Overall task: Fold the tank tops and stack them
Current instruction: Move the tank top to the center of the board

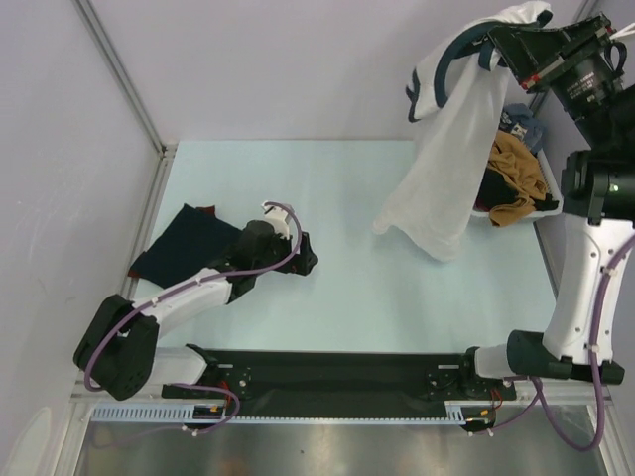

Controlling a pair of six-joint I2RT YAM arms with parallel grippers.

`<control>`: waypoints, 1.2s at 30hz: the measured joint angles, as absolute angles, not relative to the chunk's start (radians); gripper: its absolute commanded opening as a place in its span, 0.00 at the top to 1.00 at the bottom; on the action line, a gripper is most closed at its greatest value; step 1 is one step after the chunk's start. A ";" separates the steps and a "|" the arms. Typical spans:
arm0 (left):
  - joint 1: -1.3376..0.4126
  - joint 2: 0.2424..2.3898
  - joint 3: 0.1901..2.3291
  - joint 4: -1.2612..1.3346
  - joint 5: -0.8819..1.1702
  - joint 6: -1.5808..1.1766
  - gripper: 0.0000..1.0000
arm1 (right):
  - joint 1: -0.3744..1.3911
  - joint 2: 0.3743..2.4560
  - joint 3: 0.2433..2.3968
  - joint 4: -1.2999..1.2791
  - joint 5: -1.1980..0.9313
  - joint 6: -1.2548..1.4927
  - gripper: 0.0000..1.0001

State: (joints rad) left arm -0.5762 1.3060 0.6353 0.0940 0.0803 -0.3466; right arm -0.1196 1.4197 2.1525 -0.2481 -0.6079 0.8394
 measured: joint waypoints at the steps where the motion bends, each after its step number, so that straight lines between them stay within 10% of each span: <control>1: -0.576 1.294 0.631 0.095 0.074 -0.347 0.00 | -0.102 1.393 2.143 -0.226 -0.625 0.839 1.00; 13: -0.578 0.946 0.502 0.095 -0.178 -0.364 0.00 | -0.055 1.132 1.949 -0.002 -0.776 0.862 1.00; 21: -0.579 0.872 0.482 0.090 -0.286 -0.370 0.00 | 0.099 1.391 1.917 0.038 -0.730 0.865 0.98; 25: -0.579 0.872 0.480 0.086 -0.303 -0.370 0.00 | 0.308 1.664 2.033 -0.125 -0.624 0.745 0.22; 26: -0.579 0.872 0.480 0.085 -0.305 -0.370 0.00 | 0.352 1.731 2.067 -0.171 -0.602 0.719 0.19; 36: -0.579 0.900 0.480 0.088 -0.297 -0.369 0.00 | 0.428 1.761 1.865 -0.512 -0.320 0.491 0.45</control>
State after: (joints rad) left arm -0.5785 0.8997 0.4805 0.0879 -0.2966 -0.3687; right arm 0.4282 1.7611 1.8648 -0.5117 -0.3202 0.4908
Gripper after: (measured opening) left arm 0.996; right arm 0.630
